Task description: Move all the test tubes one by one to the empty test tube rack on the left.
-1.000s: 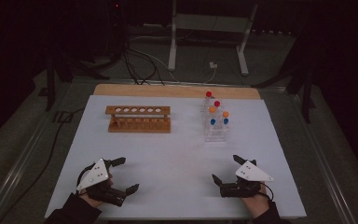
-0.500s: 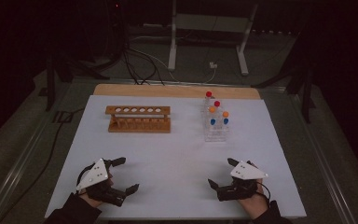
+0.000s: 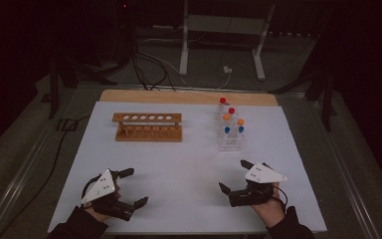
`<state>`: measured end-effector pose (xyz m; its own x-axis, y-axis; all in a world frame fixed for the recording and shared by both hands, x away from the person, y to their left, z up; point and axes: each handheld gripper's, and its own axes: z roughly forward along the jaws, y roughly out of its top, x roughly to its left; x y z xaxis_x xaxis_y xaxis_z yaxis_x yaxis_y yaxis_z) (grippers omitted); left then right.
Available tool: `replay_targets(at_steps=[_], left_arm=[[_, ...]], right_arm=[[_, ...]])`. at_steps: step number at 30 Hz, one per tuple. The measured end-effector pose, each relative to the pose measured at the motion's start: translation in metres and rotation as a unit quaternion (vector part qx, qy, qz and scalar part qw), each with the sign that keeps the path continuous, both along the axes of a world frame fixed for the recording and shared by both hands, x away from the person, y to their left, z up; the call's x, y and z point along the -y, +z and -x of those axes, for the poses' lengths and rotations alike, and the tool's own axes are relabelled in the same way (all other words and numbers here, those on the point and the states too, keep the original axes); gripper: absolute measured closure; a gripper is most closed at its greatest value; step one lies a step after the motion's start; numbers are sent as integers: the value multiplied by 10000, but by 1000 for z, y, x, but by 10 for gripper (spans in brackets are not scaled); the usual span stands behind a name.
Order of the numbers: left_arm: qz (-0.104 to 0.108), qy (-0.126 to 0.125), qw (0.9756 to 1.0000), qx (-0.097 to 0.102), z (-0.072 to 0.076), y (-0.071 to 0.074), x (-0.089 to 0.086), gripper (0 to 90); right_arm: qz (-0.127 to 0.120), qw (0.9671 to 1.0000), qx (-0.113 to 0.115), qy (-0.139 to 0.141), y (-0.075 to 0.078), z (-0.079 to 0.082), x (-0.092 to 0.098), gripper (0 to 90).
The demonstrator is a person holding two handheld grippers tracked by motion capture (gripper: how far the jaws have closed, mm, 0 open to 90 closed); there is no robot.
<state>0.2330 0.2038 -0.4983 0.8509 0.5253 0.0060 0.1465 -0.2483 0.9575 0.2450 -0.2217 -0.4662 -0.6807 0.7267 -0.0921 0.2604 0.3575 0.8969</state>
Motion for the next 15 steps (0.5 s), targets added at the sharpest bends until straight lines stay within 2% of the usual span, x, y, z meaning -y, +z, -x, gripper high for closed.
replay_targets(at_steps=[6,8,10,15], left_arm=[[17,2,10000,5,0,0,0,6],[17,-2,10000,6,0,0,0,6],[16,-4,10000,5,0,0,0,6],[24,-15,10000,-7,0,0,0,6]], right_arm=[[-116,9998,157,-78,14,-11,2,0],[-108,9995,244,-148,20,-21,3,0],[-127,9995,255,-165,22,-25,3,5],[-215,9989,265,-336,29,-47,8,12]])
